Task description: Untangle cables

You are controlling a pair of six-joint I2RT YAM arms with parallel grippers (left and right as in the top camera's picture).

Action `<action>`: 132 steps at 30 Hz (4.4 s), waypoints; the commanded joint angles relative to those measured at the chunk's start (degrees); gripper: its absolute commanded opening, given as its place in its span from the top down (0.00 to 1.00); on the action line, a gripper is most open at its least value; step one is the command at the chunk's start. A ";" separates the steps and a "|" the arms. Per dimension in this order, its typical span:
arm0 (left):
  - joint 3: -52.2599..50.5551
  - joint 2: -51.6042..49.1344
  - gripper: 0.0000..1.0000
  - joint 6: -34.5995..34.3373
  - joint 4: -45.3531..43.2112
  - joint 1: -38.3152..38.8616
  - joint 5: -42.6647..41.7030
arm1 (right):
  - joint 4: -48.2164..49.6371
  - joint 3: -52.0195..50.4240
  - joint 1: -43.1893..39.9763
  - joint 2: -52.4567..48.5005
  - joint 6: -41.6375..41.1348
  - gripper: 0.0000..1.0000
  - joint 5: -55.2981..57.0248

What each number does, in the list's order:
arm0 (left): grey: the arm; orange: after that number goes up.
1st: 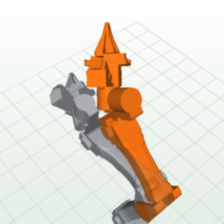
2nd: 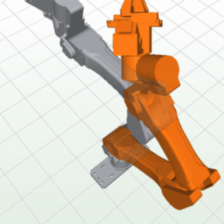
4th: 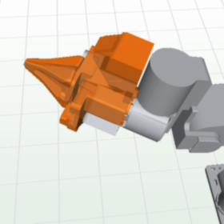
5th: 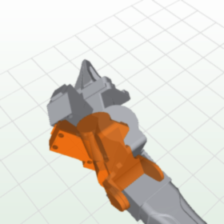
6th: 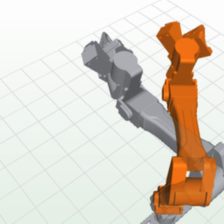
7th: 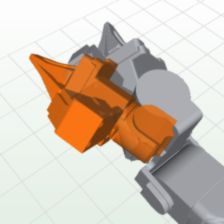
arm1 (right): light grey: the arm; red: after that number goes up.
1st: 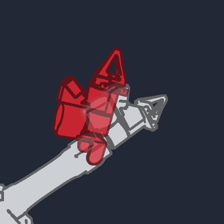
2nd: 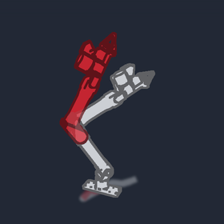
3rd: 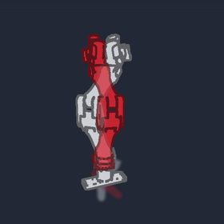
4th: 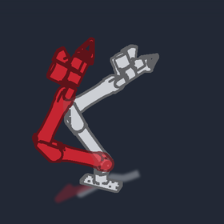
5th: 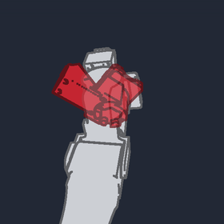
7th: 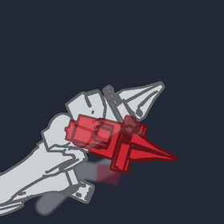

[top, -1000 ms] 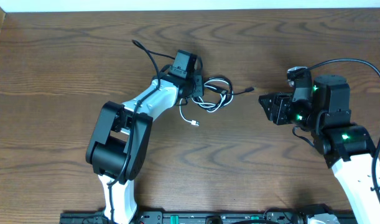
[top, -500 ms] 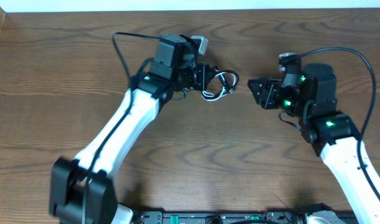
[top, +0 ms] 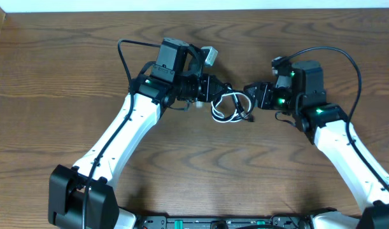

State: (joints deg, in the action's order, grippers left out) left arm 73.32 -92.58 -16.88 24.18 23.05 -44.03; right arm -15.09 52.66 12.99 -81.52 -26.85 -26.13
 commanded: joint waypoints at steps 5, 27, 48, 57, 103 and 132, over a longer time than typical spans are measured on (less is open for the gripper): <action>0.42 0.07 0.93 -4.09 1.75 -0.04 -2.29 | -4.63 0.87 0.39 -1.25 4.68 0.50 -0.92; 0.42 0.04 0.93 -13.03 3.85 -0.04 -3.13 | -7.54 0.87 1.29 -6.99 17.92 0.36 -3.04; 0.42 0.02 0.93 -9.03 4.92 -8.17 5.09 | -17.22 0.90 -5.53 -12.87 -8.28 0.45 33.24; 0.42 0.02 0.93 -1.84 9.88 -8.87 23.30 | -23.41 0.90 -13.70 -12.87 -1.44 0.43 25.46; 0.37 -28.04 0.77 -21.33 -14.16 19.28 34.71 | -34.21 10.25 -18.91 -4.63 3.23 0.23 16.15; 0.50 -5.66 0.93 1.05 -6.62 8.26 1.07 | -25.35 10.23 -18.88 -5.11 22.21 0.44 -12.76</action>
State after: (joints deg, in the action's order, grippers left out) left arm 73.97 -96.90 -17.80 14.76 32.93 -35.40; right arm -40.80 62.46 -5.72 -86.50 -7.53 -35.18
